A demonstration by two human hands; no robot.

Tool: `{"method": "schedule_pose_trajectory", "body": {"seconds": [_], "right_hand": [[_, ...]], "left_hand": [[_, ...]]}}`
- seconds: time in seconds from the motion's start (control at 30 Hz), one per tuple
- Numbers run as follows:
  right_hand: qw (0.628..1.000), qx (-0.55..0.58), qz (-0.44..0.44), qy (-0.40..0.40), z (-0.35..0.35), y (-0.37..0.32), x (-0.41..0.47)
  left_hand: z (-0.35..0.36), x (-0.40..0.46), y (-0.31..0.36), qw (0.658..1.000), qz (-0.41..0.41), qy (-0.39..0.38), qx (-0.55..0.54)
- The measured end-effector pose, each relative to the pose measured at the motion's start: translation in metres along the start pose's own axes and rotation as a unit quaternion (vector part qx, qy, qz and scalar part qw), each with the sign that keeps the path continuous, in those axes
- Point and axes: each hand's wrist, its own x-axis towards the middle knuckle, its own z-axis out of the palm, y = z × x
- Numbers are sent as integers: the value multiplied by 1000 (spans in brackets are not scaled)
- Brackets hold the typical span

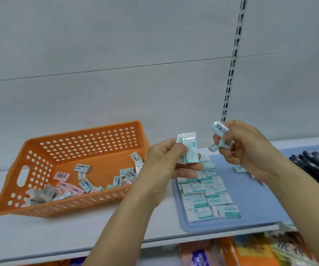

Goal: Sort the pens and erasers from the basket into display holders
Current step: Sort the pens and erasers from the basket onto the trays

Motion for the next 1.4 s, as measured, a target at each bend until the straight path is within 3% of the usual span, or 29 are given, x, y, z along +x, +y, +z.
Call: {"method": "schedule_pose_trajectory", "body": {"seconds": [0.17, 0.33, 0.57, 0.73, 0.87, 0.93, 1.0, 1.1, 1.17, 1.23, 1.3, 1.4], "right_hand": [[984, -122, 91, 90, -68, 23, -8], [963, -207, 167, 37, -97, 47, -22], [967, -232, 89, 57, -118, 48, -39], [946, -305, 95, 48, -124, 50, -46], [916, -381, -56, 110, -104, 47, -50], [935, -344, -62, 58, -80, 44, -49], [950, -313, -7, -11, -56, 47, -50], [965, -259, 30, -31, -36, 54, -51], [975, -222, 28, 2, -35, 58, -49], [966, -255, 22, 40, -37, 60, -44], [928, -371, -2, 42, -38, 63, -39], [859, -507, -62, 15, -36, 71, -33]], "left_hand": [[30, 8, -23, 1000, -11, -26, -10], [51, 19, -45, 999, -53, -1, -8], [66, 21, -71, 997, -69, 17, 5], [63, 17, -80, 996, -80, 27, -7], [60, 14, -82, 997, -75, 19, -15], [61, 12, -82, 997, -73, 13, -14], [62, 8, -84, 997, -70, -16, -6], [56, -1, -87, 998, -49, -32, 34], [44, -5, -85, 997, -24, 29, 69], [24, -4, -84, 980, 27, 110, 163], [7, -4, -84, 940, 82, 142, 300], [1, -2, -89, 895, 132, 118, 409]]}}
